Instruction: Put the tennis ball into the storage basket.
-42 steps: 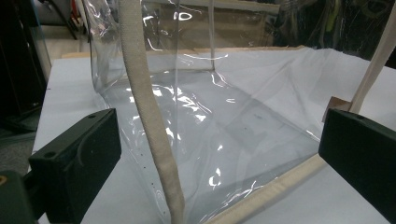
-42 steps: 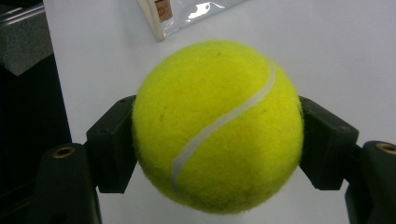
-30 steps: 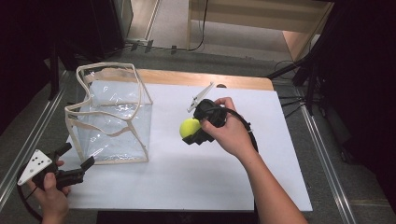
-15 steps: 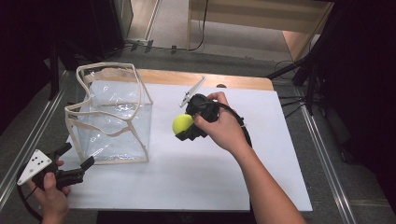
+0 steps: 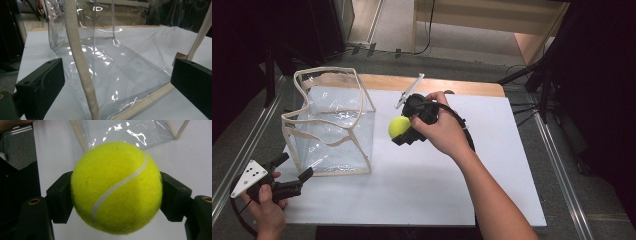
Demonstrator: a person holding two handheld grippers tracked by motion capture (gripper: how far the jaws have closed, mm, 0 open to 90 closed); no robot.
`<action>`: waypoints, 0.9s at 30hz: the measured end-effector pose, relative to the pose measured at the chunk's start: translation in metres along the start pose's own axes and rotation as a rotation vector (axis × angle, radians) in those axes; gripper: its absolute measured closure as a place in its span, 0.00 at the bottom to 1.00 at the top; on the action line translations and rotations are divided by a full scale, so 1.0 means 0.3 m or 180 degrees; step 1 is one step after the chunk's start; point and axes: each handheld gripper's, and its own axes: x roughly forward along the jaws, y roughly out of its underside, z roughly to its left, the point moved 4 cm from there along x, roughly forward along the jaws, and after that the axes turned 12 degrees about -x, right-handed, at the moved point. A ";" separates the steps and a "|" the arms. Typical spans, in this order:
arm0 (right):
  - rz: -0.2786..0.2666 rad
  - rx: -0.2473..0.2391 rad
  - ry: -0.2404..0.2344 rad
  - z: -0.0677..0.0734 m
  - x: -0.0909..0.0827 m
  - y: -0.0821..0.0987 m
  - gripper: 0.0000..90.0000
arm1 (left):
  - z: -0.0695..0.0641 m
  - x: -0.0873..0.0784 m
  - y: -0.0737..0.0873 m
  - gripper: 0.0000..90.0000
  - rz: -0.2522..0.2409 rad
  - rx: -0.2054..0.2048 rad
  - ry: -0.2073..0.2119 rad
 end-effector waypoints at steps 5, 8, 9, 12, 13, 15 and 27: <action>0.0009 -0.0028 0.0005 -0.003 -0.003 -0.037 0.26 | 0.000 0.000 0.000 0.00 0.0000 0.0001 0.0004; -0.0012 -0.0090 -0.0008 -0.007 -0.001 -0.061 0.26 | 0.000 0.000 0.000 0.00 0.0000 -0.0001 0.0011; -0.0031 -0.0067 -0.0021 -0.005 0.000 -0.069 0.26 | 0.000 0.000 0.000 0.00 -0.0002 -0.0004 0.0012; -0.0017 -0.0113 -0.0029 -0.010 0.003 -0.088 0.26 | 0.001 0.000 0.000 0.00 0.0001 -0.0001 0.0012; -0.0030 -0.0108 -0.0034 -0.010 0.004 -0.095 0.26 | 0.001 0.000 0.000 0.00 0.0001 -0.0001 0.0012; -0.0056 -0.0115 -0.0044 -0.011 0.004 -0.109 0.26 | 0.000 0.000 0.000 0.00 0.0001 -0.0004 0.0018; -0.0069 -0.0152 -0.0053 -0.029 -0.005 -0.169 0.26 | -0.001 0.000 -0.001 0.00 0.0001 -0.0006 0.0032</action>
